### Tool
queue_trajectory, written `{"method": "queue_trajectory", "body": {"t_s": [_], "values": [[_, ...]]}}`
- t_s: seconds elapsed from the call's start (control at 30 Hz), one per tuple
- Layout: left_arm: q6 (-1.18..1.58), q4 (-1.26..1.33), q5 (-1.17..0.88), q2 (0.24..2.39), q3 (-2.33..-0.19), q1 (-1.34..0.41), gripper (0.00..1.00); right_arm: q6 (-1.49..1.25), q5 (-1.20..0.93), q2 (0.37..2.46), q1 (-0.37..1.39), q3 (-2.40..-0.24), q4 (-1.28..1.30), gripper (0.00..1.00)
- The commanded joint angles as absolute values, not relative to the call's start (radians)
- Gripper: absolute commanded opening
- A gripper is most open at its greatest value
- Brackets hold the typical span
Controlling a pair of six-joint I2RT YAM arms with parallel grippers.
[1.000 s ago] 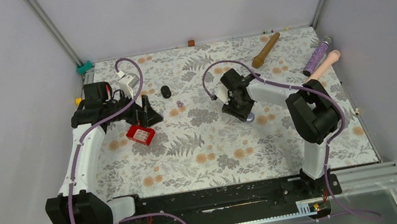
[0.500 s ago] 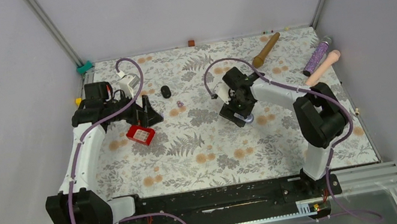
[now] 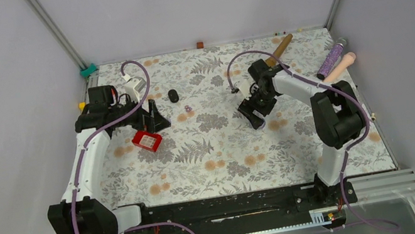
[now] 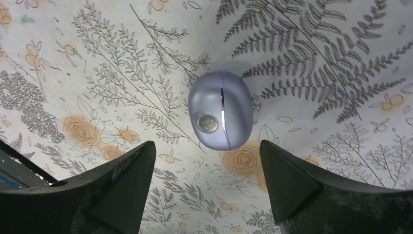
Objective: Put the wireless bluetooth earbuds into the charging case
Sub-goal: Move the charging case to the center of the board, then pick up the charging case at the center of the board.
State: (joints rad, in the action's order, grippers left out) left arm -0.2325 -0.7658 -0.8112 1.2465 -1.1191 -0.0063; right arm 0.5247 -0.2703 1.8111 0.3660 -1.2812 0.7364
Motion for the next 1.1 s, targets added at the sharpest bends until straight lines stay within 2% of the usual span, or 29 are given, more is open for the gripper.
{"method": "queue_trajectory", "body": {"t_s": [0.0, 0.33, 0.7, 0.8, 0.9, 1.0, 1.07], "values": [[-0.243, -0.738, -0.844, 1.248, -1.126, -0.001, 0.98, 0.568, -0.349, 1.86, 0.374, -1.349, 0.801, 0.85], [-0.244, -0.738, -0.845, 1.249, -1.126, -0.001, 0.98, 0.592, -0.33, 1.934, 0.372, -1.377, 0.836, 0.81], [-0.243, -0.738, -0.847, 1.251, -1.127, 0.0, 0.99, 0.541, -0.343, 1.998, 0.371, -1.425, 0.858, 0.65], [-0.243, -0.739, -0.85, 1.254, -1.127, -0.001, 0.99, 0.507, -0.331, 2.001, 0.372, -1.421, 0.841, 0.53], [-0.241, -0.738, -0.859, 1.254, -1.126, -0.001, 0.98, 0.507, -0.321, 1.989, 0.372, -1.407, 0.823, 0.29], [-0.236, -0.74, -0.882, 1.265, -1.131, -0.001, 0.98, 0.515, -0.333, 1.951, 0.371, -1.382, 0.8, 0.18], [-0.226, -0.731, -0.896, 1.273, -1.132, -0.001, 0.98, 0.517, -0.357, 1.915, 0.372, -1.368, 0.79, 0.17]]}}
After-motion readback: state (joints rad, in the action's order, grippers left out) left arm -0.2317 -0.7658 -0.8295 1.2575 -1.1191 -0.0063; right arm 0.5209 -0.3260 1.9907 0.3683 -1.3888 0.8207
